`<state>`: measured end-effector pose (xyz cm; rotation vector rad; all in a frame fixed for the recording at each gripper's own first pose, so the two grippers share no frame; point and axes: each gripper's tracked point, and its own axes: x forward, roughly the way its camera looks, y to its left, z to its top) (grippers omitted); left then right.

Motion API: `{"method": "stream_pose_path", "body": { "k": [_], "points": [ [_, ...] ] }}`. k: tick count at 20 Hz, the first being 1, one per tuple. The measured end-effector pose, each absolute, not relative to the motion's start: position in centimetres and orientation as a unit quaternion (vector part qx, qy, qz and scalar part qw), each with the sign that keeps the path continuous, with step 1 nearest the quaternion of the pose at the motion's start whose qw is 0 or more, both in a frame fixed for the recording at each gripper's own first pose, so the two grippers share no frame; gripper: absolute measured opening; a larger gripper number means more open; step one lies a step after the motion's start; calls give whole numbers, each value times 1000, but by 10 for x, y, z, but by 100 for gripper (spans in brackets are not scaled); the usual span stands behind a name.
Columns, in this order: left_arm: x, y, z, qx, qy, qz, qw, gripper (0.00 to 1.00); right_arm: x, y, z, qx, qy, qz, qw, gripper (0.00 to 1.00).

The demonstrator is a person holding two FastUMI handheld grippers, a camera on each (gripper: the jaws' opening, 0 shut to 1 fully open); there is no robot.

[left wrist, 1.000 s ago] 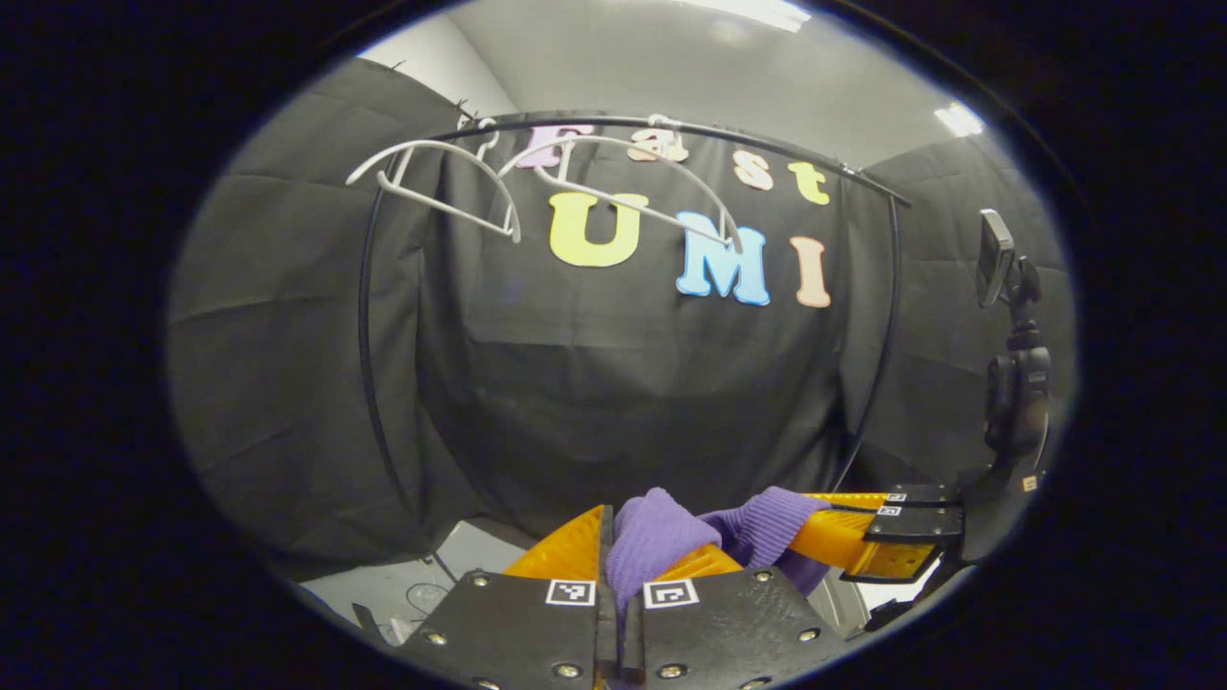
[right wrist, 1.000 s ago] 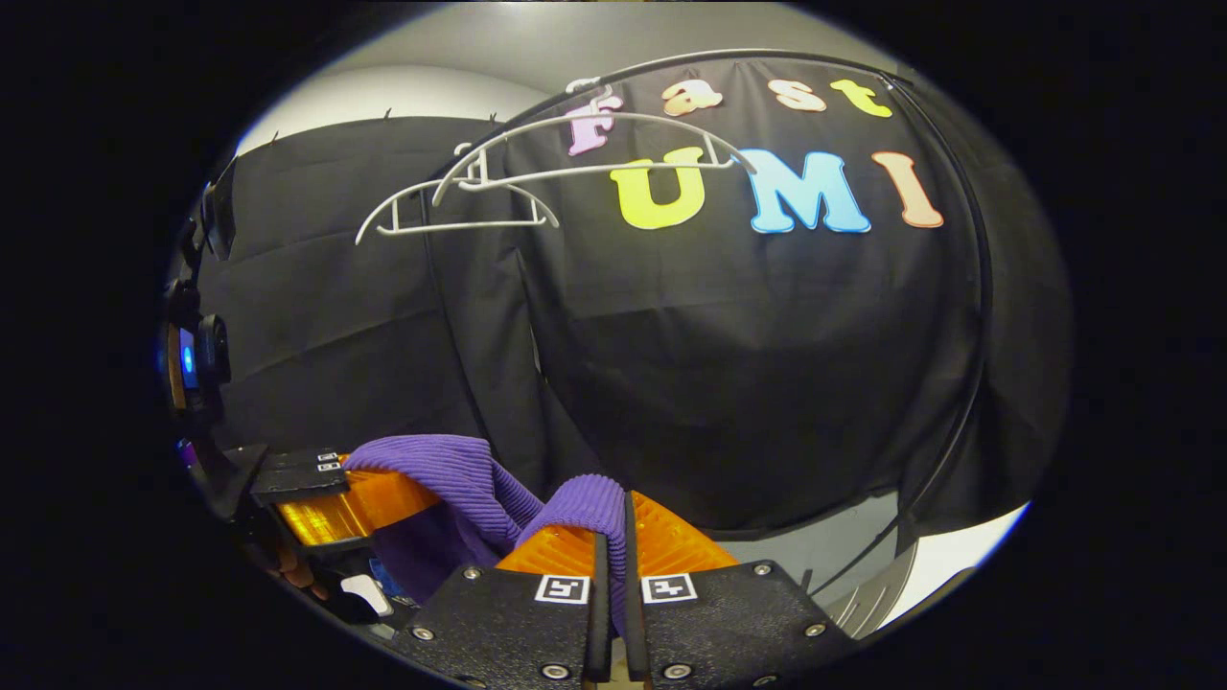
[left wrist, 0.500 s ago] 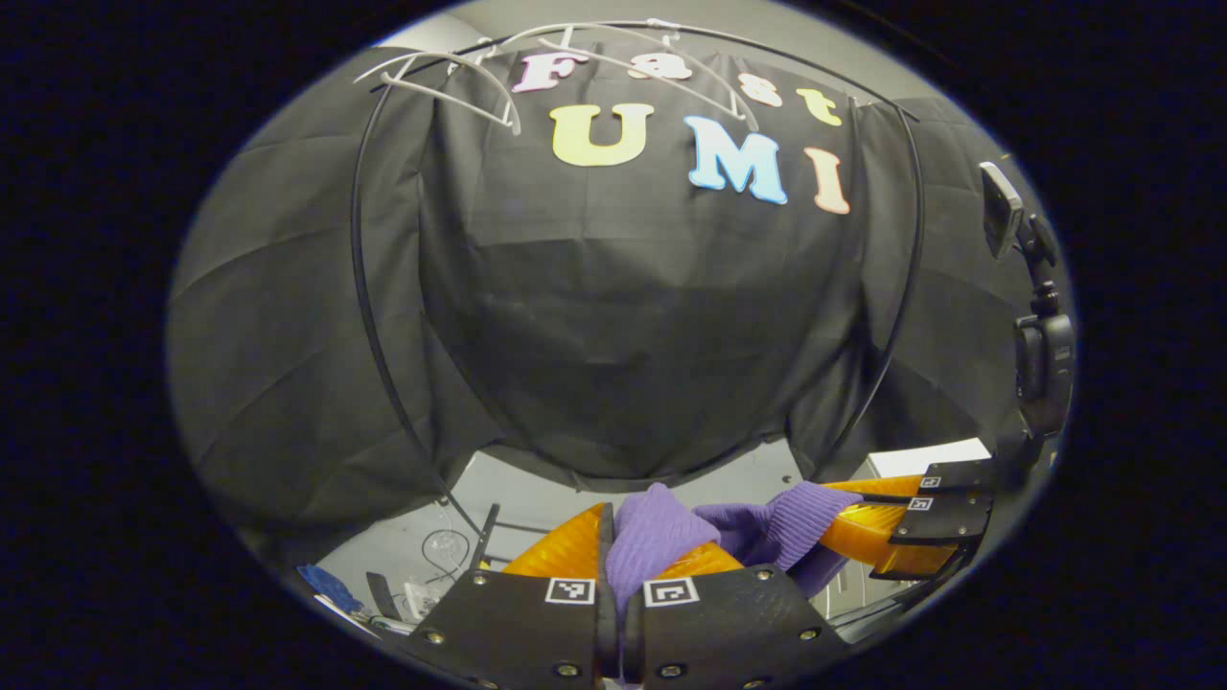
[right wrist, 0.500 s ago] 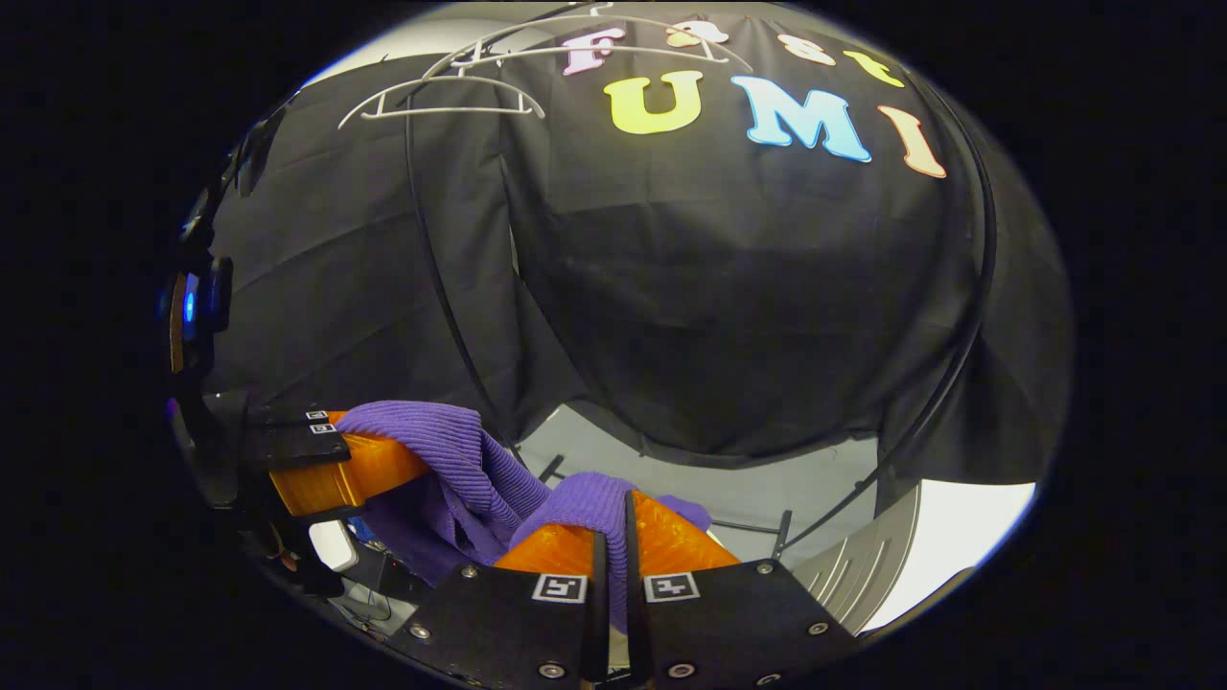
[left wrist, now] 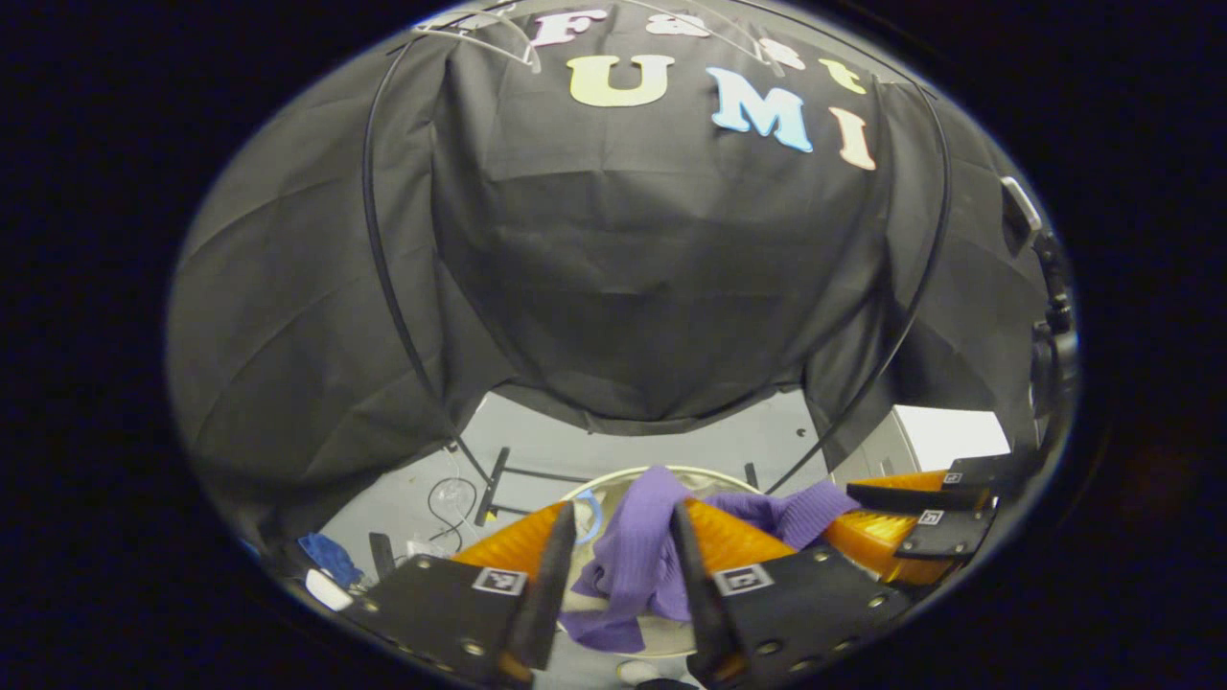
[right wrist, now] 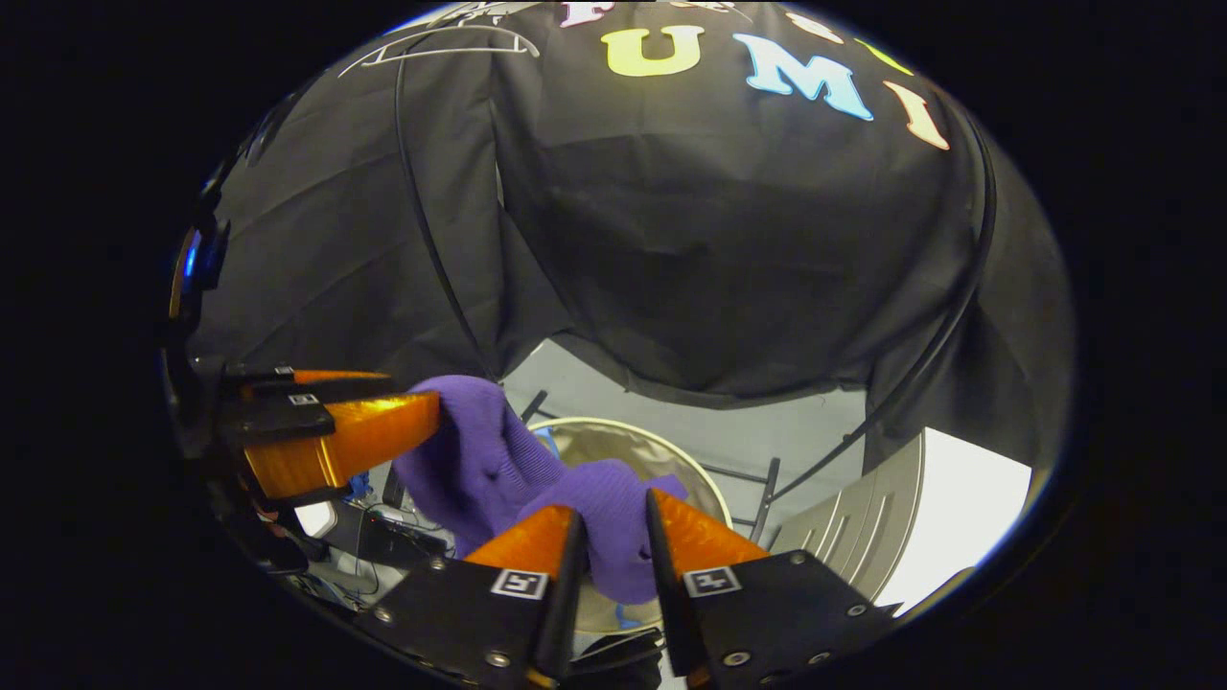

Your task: Grasp the clothes on the hanger with both hands and then place them into the laundry hamper below.

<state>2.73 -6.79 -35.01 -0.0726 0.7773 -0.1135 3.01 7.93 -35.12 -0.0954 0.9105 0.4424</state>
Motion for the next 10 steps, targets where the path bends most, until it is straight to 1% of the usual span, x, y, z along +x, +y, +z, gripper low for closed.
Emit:
{"method": "stream_pose_path", "body": {
  "k": [1,2,3,5,10],
  "points": [
    [28,-66,-347,-36,376,-53,925,70,33,81,-348,-42,429,212,877,52],
    [27,-63,-345,-35,372,-50,926,88,36,82,-343,-41,422,211,881,63],
    [27,-62,-342,-35,369,-49,927,84,40,83,-340,-41,418,212,882,82],
    [25,-61,-339,-31,364,-48,930,84,46,83,-330,-45,408,208,888,94],
    [23,-56,-329,-25,350,-50,935,84,49,86,-320,-37,392,199,898,94]
  ]
}}
